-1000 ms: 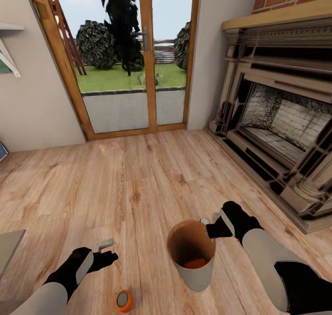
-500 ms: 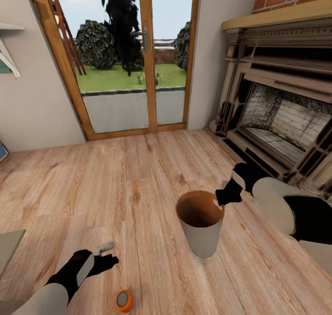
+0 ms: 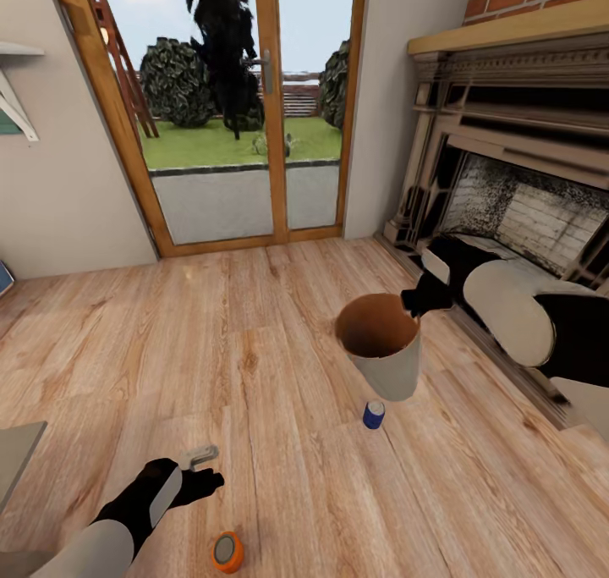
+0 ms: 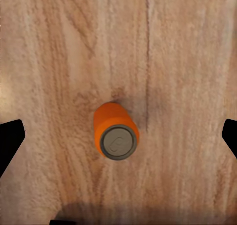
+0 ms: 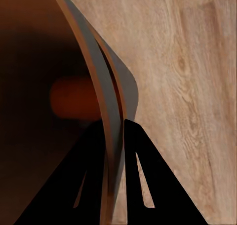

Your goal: Put the three can of soda from the living room inside the tash can in the kitchen.

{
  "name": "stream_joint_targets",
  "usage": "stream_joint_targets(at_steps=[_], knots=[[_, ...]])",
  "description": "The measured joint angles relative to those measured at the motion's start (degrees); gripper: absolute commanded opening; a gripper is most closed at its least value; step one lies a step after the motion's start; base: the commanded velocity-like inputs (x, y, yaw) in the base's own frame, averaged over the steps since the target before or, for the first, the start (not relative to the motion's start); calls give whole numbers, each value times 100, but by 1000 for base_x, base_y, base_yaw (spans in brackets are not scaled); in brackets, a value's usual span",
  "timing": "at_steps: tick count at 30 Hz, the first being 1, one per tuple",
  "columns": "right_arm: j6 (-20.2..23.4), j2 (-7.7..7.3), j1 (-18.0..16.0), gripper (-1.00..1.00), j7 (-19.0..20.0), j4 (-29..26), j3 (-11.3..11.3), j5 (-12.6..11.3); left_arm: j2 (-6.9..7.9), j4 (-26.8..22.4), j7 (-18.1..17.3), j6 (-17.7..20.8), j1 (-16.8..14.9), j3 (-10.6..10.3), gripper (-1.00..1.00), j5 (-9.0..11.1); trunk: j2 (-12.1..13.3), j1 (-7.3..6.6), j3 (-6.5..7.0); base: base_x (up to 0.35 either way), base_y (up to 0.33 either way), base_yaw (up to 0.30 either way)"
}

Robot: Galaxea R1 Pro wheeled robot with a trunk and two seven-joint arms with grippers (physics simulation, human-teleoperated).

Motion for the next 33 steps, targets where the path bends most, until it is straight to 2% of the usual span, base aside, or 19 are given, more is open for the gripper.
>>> stream_joint_targets(at_steps=[1,2,3,4,8,10,15,17,23,25,29,31,33], knots=[[-2,15,-99,-100,-2,30,-84,-131,-3,-1,26,12,-1,-2,100,3,0,0,-1,0,0,0],[-5,18,-138,-100,7,-2,-192,-160,-4,1,48,14,-2,-2,100,5,0,0,0,0,0,0],[-4,22,-156,-100,5,15,-193,-202,-5,0,84,17,-2,1,100,6,0,0,-1,0,0,0],[-4,28,-197,-100,-11,34,-141,-178,-5,0,188,29,-2,10,100,7,0,0,-1,0,0,0],[1,35,-311,-100,-45,26,256,243,-6,-2,534,39,3,27,100,21,0,0,-1,0,0,0],[1,40,-324,-100,-51,31,319,284,-7,-3,595,36,5,26,100,25,0,1,-1,0,0,0],[-2,141,-345,-100,-31,28,-29,-78,-20,-1,674,26,6,22,100,29,0,1,-1,0,0,0],[-3,159,-347,-100,-22,26,-90,-134,-22,0,683,23,6,22,100,30,0,0,-1,0,0,0],[1,181,-350,-100,-46,29,263,213,-23,-2,700,20,7,20,100,46,0,1,-1,0,0,0],[1,180,-350,-100,-44,29,231,184,-24,-2,701,20,7,17,100,50,0,1,-1,0,0,0],[-1,163,-345,-100,-38,33,-9,-60,-36,-1,707,17,9,8,100,50,-118,66,-55,0,0,0],[-2,147,-347,-100,-36,34,-22,-73,-61,-1,710,18,12,6,100,39,-199,110,-91,0,0,0],[1,133,-345,-100,-40,37,73,12,-81,-1,711,15,11,5,100,31,-279,154,-127,0,0,0]])
